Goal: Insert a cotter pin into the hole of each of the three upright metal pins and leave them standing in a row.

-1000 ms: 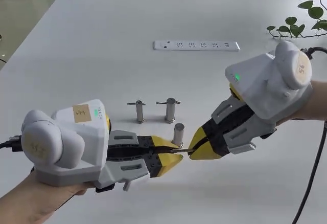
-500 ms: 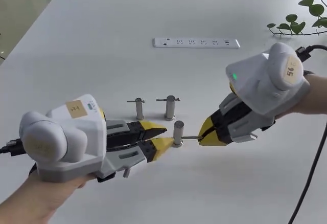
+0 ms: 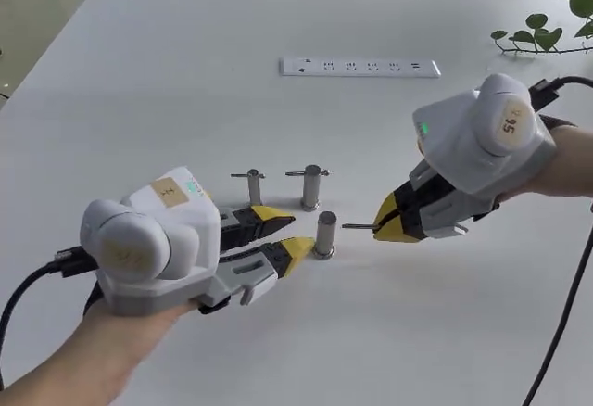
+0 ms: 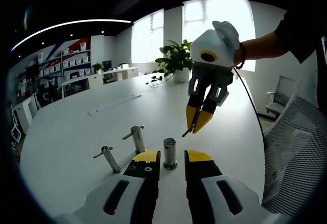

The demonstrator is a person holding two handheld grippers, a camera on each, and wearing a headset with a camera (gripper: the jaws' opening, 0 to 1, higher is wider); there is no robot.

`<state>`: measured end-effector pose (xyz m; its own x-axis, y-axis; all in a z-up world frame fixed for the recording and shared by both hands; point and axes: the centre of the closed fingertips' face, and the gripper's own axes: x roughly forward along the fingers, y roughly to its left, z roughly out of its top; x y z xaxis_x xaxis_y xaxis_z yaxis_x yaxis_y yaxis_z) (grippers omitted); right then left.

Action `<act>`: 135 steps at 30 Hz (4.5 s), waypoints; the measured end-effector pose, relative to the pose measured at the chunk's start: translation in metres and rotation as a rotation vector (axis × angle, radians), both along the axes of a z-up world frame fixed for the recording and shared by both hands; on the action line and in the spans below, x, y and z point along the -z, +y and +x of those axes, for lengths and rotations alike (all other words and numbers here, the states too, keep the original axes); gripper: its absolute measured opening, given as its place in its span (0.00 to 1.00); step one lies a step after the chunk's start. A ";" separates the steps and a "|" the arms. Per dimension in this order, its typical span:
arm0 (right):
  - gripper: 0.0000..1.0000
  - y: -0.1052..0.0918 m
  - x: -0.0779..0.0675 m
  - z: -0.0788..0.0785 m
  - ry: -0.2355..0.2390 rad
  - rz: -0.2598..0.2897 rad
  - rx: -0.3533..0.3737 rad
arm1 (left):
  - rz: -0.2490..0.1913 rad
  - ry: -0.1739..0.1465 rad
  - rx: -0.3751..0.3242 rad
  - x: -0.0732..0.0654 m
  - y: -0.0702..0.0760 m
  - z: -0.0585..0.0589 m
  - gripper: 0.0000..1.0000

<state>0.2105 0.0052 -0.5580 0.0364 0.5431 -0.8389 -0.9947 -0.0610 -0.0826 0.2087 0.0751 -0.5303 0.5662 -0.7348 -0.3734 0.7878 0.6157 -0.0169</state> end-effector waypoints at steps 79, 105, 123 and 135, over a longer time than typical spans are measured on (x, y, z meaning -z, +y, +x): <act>0.00 0.034 0.013 0.014 -0.012 -0.014 -0.061 | -0.011 0.135 -0.125 0.065 -0.030 0.028 0.12; 0.00 0.021 0.007 0.014 -0.028 -0.022 -0.022 | -0.012 0.146 -0.130 0.067 -0.030 0.028 0.12; 0.00 0.030 0.006 0.012 -0.034 -0.019 -0.033 | -0.012 0.153 -0.130 0.068 -0.030 0.028 0.12; 0.00 0.031 0.008 0.013 -0.025 -0.020 -0.026 | -0.009 0.163 -0.130 0.069 -0.030 0.027 0.12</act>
